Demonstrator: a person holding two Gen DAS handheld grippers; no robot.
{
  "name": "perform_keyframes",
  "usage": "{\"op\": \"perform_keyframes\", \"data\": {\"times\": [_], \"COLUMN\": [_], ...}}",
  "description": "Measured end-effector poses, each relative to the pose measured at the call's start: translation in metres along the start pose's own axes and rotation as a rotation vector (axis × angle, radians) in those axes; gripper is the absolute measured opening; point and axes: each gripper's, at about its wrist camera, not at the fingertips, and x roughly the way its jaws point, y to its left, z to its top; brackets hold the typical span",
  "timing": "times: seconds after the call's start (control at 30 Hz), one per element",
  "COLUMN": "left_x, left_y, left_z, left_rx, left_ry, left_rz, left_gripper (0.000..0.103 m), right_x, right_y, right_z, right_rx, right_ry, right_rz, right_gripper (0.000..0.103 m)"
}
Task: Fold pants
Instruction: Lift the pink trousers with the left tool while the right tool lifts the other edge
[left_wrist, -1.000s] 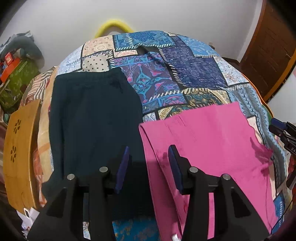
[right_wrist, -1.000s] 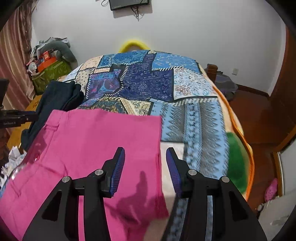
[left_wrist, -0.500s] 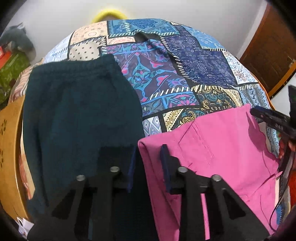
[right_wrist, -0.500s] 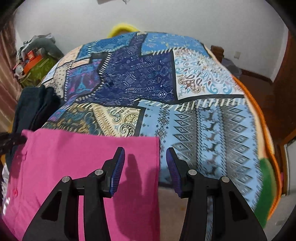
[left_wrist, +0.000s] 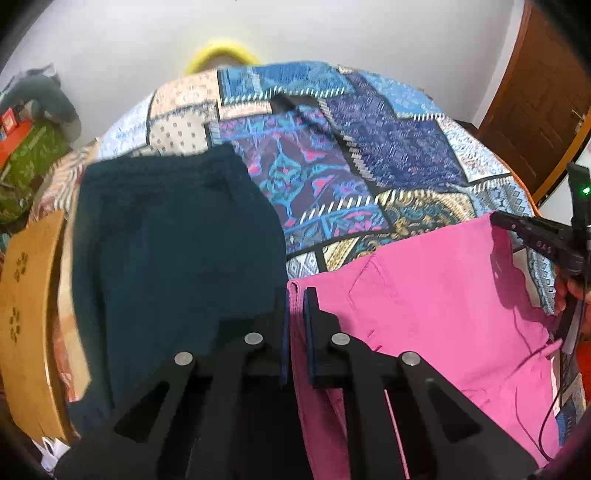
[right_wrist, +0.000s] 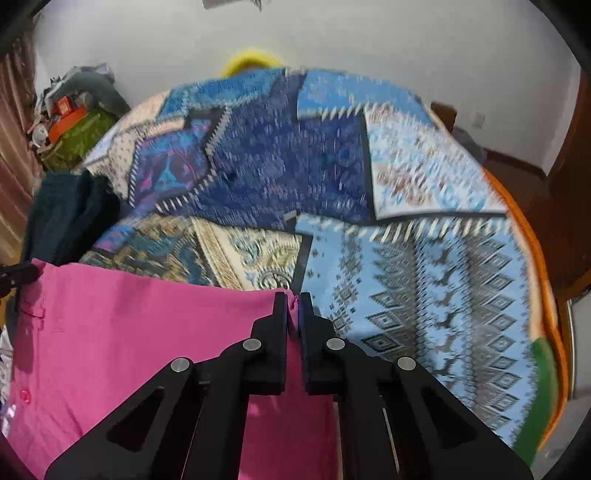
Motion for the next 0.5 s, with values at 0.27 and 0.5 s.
{"op": "perform_keyframes", "data": {"times": [0.27,0.5], "left_x": [-0.061,-0.11], "left_y": [-0.004,-0.025], "left_z": [0.013,-0.003], "left_rx": [0.009,0.058], "left_ry": [-0.089,-0.148], "left_rz": [0.002,-0.002], "left_gripper": [0.007,0.006], "right_x": [-0.082,-0.136], "right_y": [0.002,0.01], "right_z": [0.023,0.003], "right_rx": [0.008,-0.023], "right_ry": [-0.15,-0.205], "right_rz": [0.022,0.027], "right_gripper": [0.004,0.004]}}
